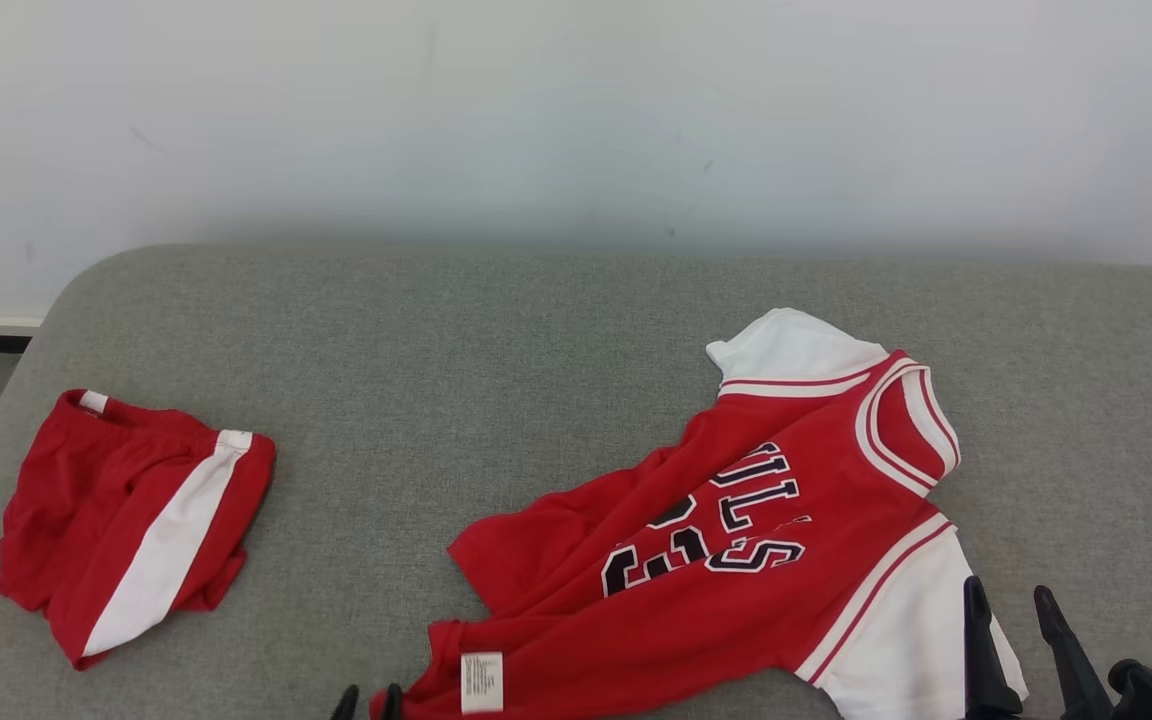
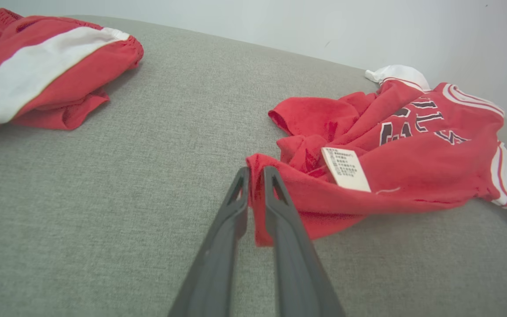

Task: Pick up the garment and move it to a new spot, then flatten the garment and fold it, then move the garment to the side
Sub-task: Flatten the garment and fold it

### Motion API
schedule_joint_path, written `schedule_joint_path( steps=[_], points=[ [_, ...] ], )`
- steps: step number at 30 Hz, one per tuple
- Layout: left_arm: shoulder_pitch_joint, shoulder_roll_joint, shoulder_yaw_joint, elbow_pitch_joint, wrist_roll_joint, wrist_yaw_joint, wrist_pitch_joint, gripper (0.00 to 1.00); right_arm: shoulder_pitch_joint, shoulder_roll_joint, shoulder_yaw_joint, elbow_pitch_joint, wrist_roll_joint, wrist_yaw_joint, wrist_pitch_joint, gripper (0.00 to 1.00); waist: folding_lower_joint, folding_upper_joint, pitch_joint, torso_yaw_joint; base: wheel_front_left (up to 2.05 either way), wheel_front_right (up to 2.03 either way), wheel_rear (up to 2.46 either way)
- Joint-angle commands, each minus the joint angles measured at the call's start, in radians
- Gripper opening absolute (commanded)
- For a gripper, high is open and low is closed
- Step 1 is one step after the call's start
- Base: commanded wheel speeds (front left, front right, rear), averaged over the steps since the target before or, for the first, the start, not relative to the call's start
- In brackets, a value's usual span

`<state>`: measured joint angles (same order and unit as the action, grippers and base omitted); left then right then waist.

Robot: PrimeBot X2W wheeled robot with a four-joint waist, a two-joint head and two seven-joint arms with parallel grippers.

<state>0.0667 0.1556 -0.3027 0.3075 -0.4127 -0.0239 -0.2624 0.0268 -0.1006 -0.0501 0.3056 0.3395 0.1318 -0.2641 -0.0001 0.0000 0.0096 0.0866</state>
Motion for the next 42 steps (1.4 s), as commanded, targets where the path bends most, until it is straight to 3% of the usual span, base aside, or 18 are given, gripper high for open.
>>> schedule_joint_path(
  steps=[1, 10, 16, 30, 42],
  points=[
    [0.013, -0.010, 0.015, -0.011, 0.010, -0.004, -0.003, 1.00, 0.016, -0.009, -0.003, 0.001, -0.001, -0.002, 0.000, 1.00, 0.0001, 0.0000, -0.005, -0.002, 0.00, 0.00, 0.00],
    [-0.043, -0.025, 0.116, -0.075, 0.072, -0.025, -0.003, 1.00, 0.004, -0.010, 0.001, 0.004, -0.003, -0.002, 0.000, 1.00, 0.0001, 0.0000, -0.012, -0.025, 0.00, 0.00, 0.00],
    [-0.165, 0.006, 0.135, -0.032, 0.108, -0.050, -0.004, 1.00, -0.010, -0.006, 0.009, 0.006, -0.001, -0.002, 0.000, 1.00, 0.0001, 0.0000, 0.011, -0.066, 0.00, 0.00, 0.00],
    [-0.397, 0.063, 0.074, 0.173, 0.104, -0.089, 0.093, 1.00, -0.050, 0.009, 0.001, 0.010, 0.010, -0.002, 0.000, 1.00, 0.0001, 0.0000, 0.092, -0.187, 0.00, 0.00, 0.00],
    [-0.421, 0.064, 0.006, 0.338, 0.057, -0.104, 0.175, 1.00, -0.063, 0.010, -0.009, 0.008, 0.002, -0.002, 0.000, 1.00, 0.0001, 0.0000, 0.108, -0.201, 0.00, 0.00, 0.00]
  ],
)
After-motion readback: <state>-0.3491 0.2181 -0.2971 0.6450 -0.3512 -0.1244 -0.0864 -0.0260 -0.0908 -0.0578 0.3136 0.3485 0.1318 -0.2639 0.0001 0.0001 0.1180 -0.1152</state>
